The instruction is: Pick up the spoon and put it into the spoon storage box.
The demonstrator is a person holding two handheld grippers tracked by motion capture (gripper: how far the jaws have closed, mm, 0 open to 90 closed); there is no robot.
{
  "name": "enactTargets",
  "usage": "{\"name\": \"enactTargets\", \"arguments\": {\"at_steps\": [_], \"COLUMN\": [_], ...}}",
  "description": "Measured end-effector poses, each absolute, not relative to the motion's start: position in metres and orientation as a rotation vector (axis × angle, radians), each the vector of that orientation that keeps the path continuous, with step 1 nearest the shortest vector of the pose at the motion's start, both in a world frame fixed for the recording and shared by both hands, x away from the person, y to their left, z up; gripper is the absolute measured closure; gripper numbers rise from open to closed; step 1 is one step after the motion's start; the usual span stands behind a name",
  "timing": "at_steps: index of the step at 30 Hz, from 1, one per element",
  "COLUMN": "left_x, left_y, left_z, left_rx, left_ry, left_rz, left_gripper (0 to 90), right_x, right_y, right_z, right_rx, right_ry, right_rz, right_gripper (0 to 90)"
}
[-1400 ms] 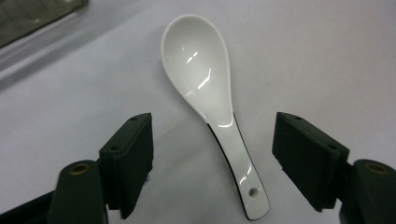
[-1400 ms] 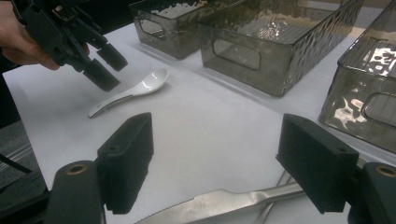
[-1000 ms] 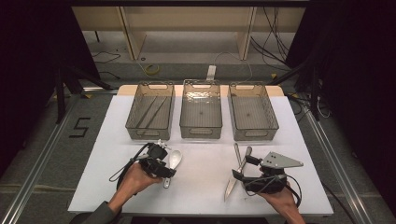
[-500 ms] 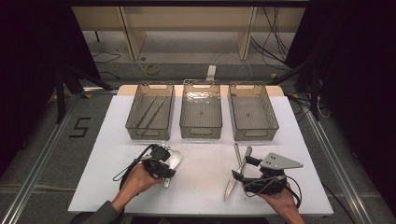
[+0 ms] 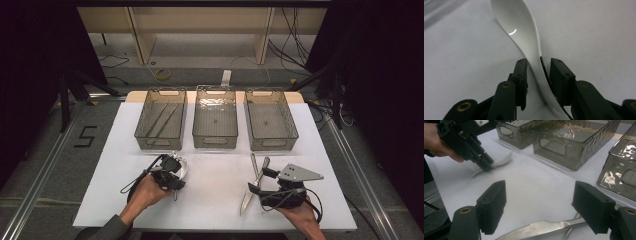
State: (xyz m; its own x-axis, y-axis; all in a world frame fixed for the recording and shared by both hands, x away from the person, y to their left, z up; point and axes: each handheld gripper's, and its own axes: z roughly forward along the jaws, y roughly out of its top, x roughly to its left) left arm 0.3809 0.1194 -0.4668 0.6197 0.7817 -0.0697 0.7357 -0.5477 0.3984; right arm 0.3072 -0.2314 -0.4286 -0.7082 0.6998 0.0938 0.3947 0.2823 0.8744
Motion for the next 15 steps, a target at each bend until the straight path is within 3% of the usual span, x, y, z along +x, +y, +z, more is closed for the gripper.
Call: {"name": "enactTargets", "arguments": {"at_steps": [9,15], "left_x": [0.3805,0.3823], "left_y": [0.1187,0.1209], "left_z": [-0.4672,-0.4671], "left_rx": [2.465,2.459], "left_ry": [1.201,1.197], "left_rz": [0.189,0.168], "left_gripper": [84.5,85.1], "right_x": [0.3075,0.3077], "right_y": [-0.2319,-0.2323], "right_z": [-0.4285,-0.4284], "right_rx": [1.0,0.997], "right_ry": [2.247,2.243], "right_rz": [1.4,1.404], "right_gripper": [27.9,27.9]}}
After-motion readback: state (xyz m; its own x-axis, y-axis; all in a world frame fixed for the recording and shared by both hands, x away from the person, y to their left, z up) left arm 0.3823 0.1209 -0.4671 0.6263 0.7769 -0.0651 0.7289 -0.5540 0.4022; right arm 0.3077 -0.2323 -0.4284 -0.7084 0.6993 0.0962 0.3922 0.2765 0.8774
